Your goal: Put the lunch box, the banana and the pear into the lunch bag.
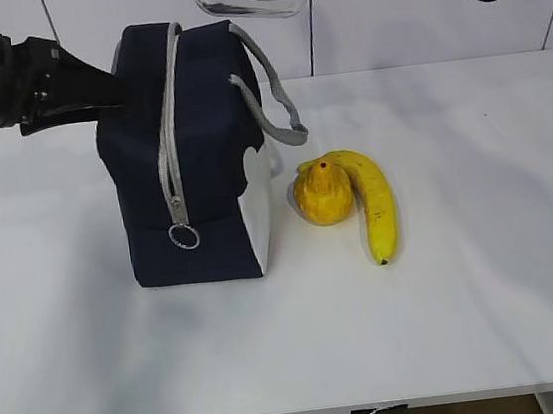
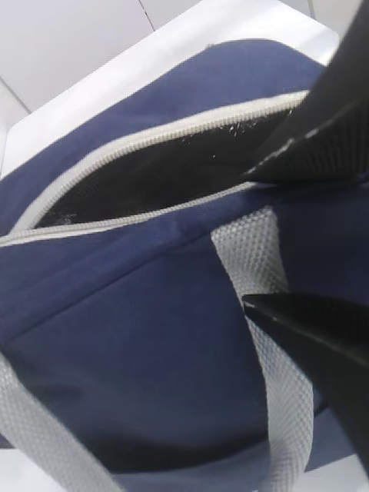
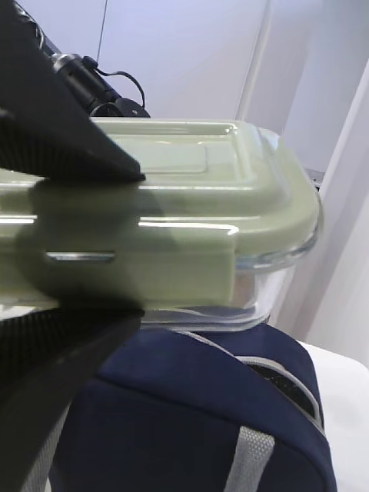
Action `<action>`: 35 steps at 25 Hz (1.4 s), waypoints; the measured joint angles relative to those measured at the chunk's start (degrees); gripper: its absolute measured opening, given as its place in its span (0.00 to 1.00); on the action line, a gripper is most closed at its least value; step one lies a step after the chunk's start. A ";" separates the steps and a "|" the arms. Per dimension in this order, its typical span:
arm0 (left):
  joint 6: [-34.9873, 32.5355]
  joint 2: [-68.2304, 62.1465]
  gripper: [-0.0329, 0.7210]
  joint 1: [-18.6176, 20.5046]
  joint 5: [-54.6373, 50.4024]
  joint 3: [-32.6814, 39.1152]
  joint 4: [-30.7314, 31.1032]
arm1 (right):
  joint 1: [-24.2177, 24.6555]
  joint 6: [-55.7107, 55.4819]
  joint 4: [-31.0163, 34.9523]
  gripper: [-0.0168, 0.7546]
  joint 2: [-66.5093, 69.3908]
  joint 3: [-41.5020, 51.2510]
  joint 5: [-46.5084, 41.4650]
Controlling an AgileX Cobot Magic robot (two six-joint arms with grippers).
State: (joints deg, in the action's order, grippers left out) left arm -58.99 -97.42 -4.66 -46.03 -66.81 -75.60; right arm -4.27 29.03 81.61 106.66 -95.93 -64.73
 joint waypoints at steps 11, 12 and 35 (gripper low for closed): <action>0.00 -0.53 0.69 -0.10 4.77 -1.36 2.77 | -0.09 0.07 0.00 0.50 0.00 0.00 0.48; 0.00 -0.89 0.69 -0.10 4.77 -1.38 2.77 | -0.14 0.07 0.00 0.50 0.00 0.00 0.62; 0.00 -2.36 0.06 0.37 -1.69 -1.58 3.11 | -5.82 1.59 -3.32 0.50 7.71 0.00 4.40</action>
State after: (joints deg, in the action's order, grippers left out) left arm -58.99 -99.78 -4.29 -47.72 -68.39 -72.49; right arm -10.09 30.62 78.30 114.36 -95.93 -60.33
